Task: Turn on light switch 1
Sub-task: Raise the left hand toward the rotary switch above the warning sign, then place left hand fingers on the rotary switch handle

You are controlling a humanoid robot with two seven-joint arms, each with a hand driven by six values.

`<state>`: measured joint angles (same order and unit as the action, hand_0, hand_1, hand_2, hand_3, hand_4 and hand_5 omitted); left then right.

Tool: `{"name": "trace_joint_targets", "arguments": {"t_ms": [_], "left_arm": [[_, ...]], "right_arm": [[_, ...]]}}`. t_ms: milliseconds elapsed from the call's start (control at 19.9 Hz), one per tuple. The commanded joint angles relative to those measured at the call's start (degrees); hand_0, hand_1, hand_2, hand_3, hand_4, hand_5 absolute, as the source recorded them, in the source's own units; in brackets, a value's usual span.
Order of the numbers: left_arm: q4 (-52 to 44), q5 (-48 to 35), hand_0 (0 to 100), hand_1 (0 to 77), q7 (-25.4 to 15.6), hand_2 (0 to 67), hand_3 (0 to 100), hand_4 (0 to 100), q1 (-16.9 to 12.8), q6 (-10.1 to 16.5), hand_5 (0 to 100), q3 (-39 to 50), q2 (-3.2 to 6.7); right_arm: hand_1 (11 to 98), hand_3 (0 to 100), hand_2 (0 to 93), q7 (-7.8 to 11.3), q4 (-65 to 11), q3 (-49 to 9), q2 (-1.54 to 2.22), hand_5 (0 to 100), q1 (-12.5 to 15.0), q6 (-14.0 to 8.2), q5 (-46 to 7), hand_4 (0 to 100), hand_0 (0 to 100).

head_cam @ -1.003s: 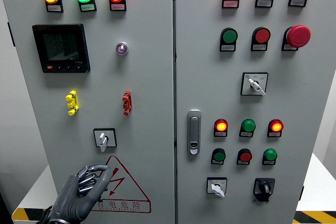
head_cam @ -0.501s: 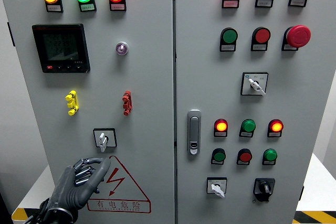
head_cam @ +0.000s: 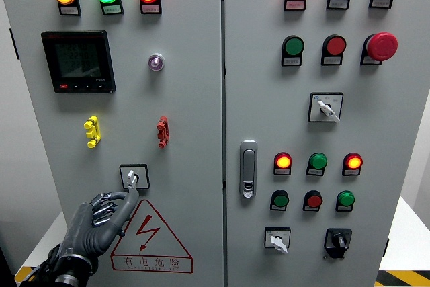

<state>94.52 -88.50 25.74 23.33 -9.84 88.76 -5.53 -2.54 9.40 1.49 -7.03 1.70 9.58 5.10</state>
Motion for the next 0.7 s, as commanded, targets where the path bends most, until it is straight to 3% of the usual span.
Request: {"name": "trace_joint_targets", "arguments": {"t_ms": [0,150,652], "left_arm": [[0.0,0.0,0,49.4,0.7,42.2,81,98,0.3,-1.0,70,0.0,0.08],[0.0,0.0,0,50.5,0.7,42.9,82,98,0.7,-2.3,69,-0.1,0.17],[-0.4,-0.1,0,56.7,0.8,44.2,84,100,2.2,-3.2,71,-0.1,0.35]], "right_arm": [[22.6,11,0.0,-0.01,0.0,0.0,0.0,15,0.1,0.0,0.0,23,0],[22.6,11,0.0,0.08,0.0,0.0,0.0,15,0.1,0.0,0.0,23,0],[22.6,11,0.0,0.08,0.0,0.0,0.0,15,0.1,0.0,0.0,23,0]]}}
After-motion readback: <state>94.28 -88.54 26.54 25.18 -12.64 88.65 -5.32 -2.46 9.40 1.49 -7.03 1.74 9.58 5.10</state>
